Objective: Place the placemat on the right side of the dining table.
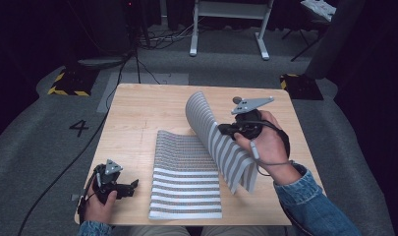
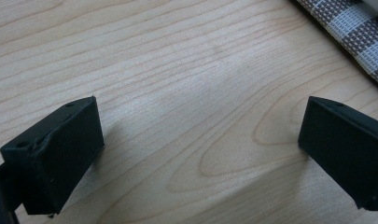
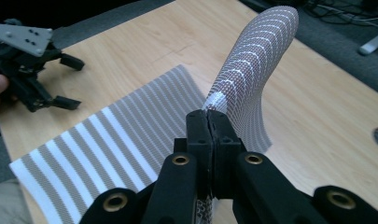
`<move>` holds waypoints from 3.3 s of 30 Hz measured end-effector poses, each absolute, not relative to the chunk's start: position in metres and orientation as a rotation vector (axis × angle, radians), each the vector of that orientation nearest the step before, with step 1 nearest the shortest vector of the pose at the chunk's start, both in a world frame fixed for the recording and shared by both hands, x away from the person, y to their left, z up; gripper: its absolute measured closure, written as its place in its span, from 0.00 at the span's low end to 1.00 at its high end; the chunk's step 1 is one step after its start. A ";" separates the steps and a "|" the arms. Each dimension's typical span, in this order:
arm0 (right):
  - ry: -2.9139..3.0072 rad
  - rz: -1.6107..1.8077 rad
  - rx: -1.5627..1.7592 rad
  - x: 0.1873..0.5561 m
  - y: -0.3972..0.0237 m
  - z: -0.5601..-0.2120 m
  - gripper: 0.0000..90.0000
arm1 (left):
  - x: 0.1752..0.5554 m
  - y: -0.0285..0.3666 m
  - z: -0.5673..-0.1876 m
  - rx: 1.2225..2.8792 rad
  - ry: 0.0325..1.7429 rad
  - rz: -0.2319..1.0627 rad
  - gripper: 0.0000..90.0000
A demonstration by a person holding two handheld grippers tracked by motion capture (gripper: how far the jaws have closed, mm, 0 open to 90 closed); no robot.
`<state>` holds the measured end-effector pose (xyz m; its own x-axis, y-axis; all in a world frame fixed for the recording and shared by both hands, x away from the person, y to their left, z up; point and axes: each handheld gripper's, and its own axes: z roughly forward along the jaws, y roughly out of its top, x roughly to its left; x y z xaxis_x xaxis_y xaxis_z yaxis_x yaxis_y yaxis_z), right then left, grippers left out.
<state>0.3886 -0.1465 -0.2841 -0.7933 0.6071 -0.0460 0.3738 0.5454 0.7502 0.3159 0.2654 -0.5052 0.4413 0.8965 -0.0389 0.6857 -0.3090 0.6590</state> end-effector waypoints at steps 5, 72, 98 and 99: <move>2.422 1.089 0.848 0.394 -0.175 -0.278 0.99 | 0.316 0.265 -0.505 2.087 1.323 0.450 0.00; 2.481 0.790 0.961 0.376 -0.241 -0.440 0.98 | 0.317 0.265 -0.505 2.084 1.330 0.465 0.00; 2.158 0.970 1.457 0.370 -0.344 -0.440 0.47 | 0.317 0.264 -0.505 2.079 1.336 0.463 0.00; 2.156 0.938 1.493 0.369 -0.351 -0.444 0.46 | 0.317 0.264 -0.505 2.080 1.336 0.463 0.00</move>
